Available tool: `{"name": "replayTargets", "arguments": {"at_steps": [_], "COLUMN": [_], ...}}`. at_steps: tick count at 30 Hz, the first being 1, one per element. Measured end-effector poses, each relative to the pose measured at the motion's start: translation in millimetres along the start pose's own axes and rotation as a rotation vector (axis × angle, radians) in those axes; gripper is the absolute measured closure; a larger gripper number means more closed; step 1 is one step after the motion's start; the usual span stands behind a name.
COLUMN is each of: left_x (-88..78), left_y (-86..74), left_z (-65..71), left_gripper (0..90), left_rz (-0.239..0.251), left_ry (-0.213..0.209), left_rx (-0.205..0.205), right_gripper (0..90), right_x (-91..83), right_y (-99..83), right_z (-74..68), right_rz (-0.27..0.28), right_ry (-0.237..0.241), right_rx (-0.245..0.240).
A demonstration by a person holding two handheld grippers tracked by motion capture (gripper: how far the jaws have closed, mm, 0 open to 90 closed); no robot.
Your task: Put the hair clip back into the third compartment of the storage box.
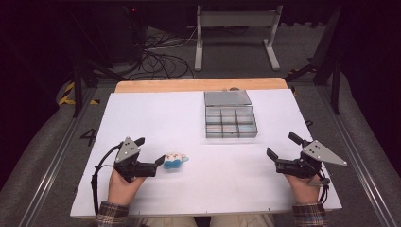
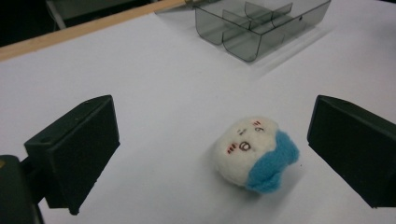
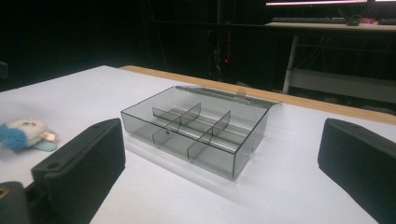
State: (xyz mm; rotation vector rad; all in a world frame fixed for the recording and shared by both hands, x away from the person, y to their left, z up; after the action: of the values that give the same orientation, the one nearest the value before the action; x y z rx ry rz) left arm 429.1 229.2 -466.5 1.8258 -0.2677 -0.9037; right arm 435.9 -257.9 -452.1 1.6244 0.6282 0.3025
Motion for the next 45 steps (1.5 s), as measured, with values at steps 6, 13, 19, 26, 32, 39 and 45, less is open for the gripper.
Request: {"name": "replayTargets", "arguments": {"at_steps": [6, 13, 19, 26, 32, 39, 45], "left_x": [12.4, 22.9, 32.7, 42.3, 50.5, 57.4, 56.5], "left_y": [-1.1, -3.1, -5.0, -5.9, -6.8, -8.0, -5.1], "left_z": [7.1, 11.6, 17.6, 22.3, 27.7, 31.6, 35.1], "left_gripper": [2.9, 3.9, 4.9, 8.3, 10.8, 28.0, 33.0], "left_rz": [-0.054, -0.107, -0.153, -0.193, -0.227, -0.272, -0.257], "left_ry": [-0.042, -0.064, -0.095, -0.111, -0.126, -0.123, -0.114], "left_rx": [0.009, 0.008, 0.006, 0.027, 0.036, 0.030, 0.045], "right_gripper": [1.0, 1.0, 1.0, 1.0, 1.0, 1.0, 5.1], "right_x": [1.8, 3.8, 5.0, 7.0, 9.1, 12.7, 16.7], "right_y": [-1.2, -2.1, -2.6, -3.7, -4.5, -6.1, -8.2], "right_z": [-0.3, -2.5, -3.2, -4.8, -6.9, -10.4, -15.8], "right_rz": [-0.016, -0.025, -0.031, -0.045, -0.054, -0.078, -0.090], "right_ry": [-0.001, 0.005, 0.011, 0.018, 0.028, 0.040, 0.056], "right_rx": [0.008, 0.003, 0.003, -0.001, -0.007, -0.021, -0.041]}}
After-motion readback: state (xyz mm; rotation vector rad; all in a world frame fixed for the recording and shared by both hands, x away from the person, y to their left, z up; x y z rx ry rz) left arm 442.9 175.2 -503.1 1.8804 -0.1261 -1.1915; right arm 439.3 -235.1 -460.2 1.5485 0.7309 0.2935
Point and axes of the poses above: each handheld gripper's, and its own axes: x roughly forward along the jaws, y roughly out of its top, z roughly to its right, the point moved 2 cm from there along x, roughly forward along the jaws, and after that the axes turned 10 degrees about x, right-handed, at the moved point
